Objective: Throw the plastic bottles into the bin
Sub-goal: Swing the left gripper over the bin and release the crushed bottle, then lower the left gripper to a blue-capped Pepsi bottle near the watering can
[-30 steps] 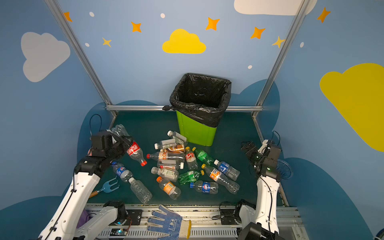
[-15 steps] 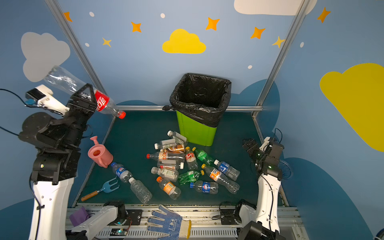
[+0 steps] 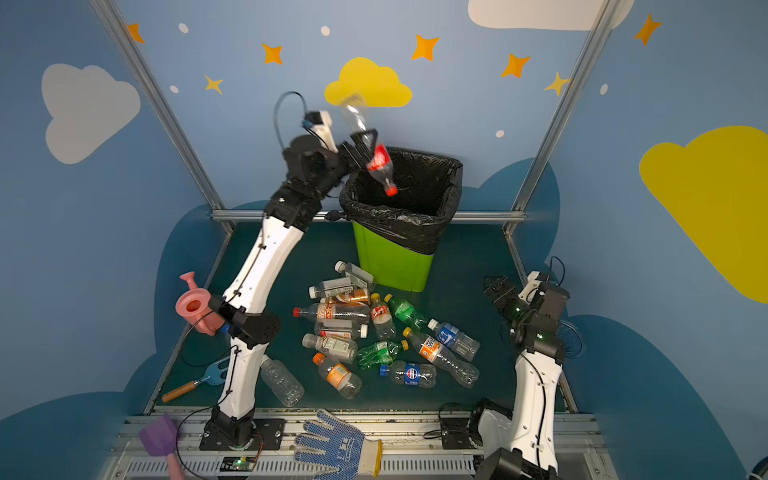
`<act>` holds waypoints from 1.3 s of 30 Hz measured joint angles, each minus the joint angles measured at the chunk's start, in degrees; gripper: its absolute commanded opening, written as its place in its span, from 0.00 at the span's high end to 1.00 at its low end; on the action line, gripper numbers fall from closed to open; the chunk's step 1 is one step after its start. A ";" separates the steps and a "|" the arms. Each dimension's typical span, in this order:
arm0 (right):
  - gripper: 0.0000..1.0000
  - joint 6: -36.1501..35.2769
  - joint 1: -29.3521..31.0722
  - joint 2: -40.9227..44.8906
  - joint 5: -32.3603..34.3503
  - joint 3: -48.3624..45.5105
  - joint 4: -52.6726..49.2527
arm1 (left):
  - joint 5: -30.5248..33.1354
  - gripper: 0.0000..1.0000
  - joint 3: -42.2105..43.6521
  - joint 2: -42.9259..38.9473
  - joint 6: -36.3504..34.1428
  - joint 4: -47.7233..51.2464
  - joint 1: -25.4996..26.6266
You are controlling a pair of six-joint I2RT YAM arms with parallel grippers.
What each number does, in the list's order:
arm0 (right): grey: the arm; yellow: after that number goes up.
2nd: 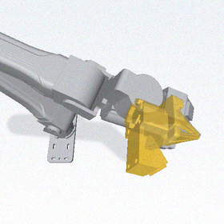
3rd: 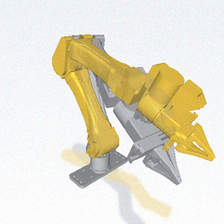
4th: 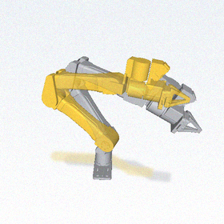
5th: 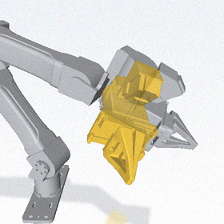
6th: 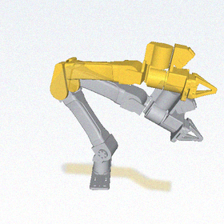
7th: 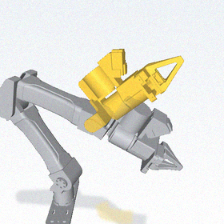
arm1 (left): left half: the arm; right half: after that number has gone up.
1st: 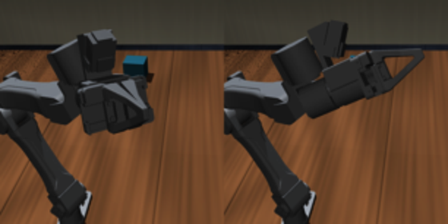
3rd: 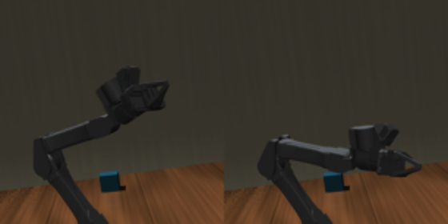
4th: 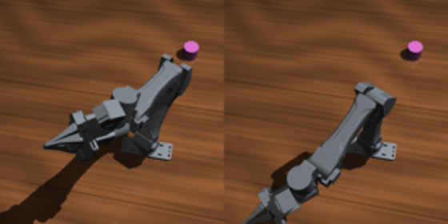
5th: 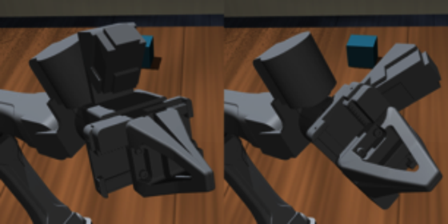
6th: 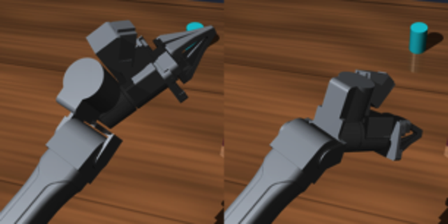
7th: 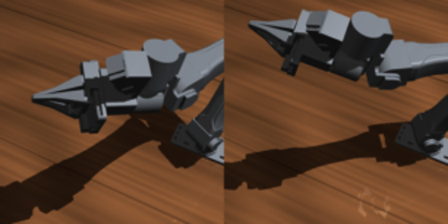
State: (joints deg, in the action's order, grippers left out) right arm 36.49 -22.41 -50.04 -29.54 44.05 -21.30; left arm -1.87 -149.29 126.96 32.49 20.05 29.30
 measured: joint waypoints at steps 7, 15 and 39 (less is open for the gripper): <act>0.02 -0.79 -0.04 1.11 -1.09 -0.07 -0.33 | 2.08 0.00 -1.60 -5.88 -6.32 0.94 -0.72; 0.02 -0.79 -0.07 1.25 -1.62 -2.25 -0.74 | 2.14 0.00 -7.10 -20.59 -10.36 -2.49 -0.24; 0.02 1.53 2.16 0.39 -2.56 -6.58 -1.03 | 18.32 0.00 85.83 -73.61 3.15 7.26 -20.72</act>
State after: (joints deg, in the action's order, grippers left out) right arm 38.02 -20.25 -49.65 -32.10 37.47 -22.33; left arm 16.45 -63.46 53.34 35.64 27.31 8.58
